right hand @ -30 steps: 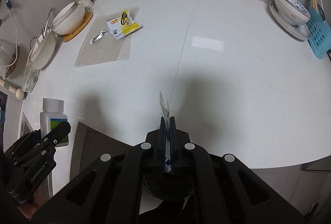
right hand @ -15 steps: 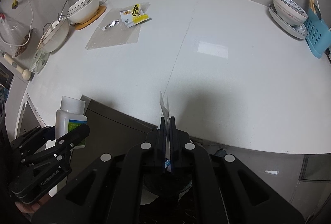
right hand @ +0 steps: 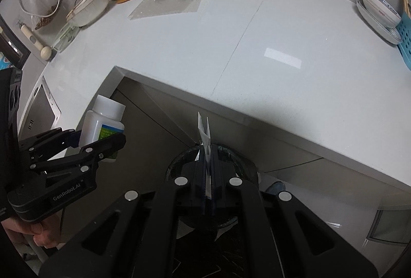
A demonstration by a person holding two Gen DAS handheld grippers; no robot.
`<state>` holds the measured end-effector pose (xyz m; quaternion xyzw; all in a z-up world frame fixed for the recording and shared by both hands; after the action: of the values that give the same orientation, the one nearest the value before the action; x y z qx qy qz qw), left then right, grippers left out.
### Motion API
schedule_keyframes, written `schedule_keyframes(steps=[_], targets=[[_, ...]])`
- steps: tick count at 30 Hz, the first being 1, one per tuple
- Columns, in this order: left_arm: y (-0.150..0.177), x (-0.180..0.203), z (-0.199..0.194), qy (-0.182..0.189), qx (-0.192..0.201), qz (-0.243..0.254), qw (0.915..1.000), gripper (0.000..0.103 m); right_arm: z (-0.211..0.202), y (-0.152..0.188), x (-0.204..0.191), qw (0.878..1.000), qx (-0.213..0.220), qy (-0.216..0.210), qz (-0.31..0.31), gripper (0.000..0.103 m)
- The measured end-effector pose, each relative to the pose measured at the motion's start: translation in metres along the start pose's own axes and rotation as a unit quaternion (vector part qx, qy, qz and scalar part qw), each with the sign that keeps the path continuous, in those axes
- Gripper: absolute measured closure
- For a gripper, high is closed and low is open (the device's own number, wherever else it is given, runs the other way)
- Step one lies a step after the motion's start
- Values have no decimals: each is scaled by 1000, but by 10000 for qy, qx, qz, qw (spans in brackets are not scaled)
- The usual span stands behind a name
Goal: Collect trash
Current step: 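Carry the white bottle and plastic bag down over the wastebasket with both tools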
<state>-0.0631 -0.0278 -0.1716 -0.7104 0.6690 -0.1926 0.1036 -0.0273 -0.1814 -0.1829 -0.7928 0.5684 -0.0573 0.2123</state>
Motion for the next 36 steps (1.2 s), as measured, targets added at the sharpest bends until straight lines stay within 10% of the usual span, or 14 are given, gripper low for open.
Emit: schedule_keyframes(steps=[36], targets=[[74,-26,77,-87,-322,50,9994,62,159,84,-1,9909,-1244,-282,-440,95]])
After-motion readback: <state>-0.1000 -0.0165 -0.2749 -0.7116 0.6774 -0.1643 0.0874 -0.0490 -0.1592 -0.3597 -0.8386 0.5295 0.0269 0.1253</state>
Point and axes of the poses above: each gripper's, at about its wrist camera, not at the fingertips, and z roughly the way its jaws point, x to its right, y to its underside, the point moved 1 cm from there along z, roughly the way its jaws point, and after that the axes turned 5 degrees about z, right-handed, at the moved point
